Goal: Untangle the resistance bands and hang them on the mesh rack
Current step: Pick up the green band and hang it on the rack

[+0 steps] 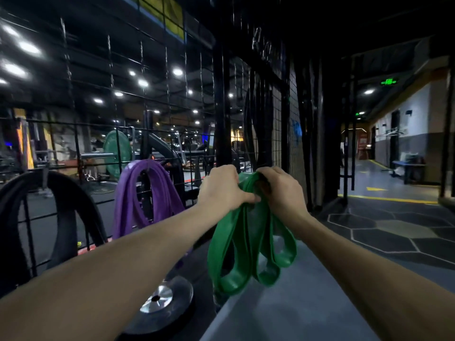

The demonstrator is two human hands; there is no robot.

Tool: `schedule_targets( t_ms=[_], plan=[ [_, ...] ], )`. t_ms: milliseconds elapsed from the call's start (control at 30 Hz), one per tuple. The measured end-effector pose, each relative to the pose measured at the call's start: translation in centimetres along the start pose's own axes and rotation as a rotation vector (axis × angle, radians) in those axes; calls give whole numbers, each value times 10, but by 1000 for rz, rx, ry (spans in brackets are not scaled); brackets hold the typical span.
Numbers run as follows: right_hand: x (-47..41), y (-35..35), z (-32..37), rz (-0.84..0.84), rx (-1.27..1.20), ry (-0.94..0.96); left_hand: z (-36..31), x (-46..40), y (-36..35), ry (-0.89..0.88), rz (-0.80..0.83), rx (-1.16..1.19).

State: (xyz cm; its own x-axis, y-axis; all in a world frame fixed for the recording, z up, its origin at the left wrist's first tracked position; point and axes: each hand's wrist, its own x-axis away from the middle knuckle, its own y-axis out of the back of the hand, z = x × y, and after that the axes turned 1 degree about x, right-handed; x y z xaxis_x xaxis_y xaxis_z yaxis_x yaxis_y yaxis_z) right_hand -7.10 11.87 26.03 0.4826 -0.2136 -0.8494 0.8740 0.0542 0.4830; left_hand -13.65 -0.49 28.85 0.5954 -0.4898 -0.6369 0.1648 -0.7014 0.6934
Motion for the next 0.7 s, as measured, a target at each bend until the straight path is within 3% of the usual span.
schedule_targets(
  t_ms=[200, 367, 533, 700],
  plan=[
    [-44, -32, 3, -2, 48, 27, 24, -36, 0, 135, -52, 118],
    [-65, -62, 20, 26, 47, 69, 52, -47, 13, 181, -144, 63],
    [-72, -76, 39, -27, -88, 154, 65, -42, 42, 93, -182, -92],
    [-84, -82, 61, -61, -18, 237, 76, -41, 62, 77, -228, -209]
  ],
)
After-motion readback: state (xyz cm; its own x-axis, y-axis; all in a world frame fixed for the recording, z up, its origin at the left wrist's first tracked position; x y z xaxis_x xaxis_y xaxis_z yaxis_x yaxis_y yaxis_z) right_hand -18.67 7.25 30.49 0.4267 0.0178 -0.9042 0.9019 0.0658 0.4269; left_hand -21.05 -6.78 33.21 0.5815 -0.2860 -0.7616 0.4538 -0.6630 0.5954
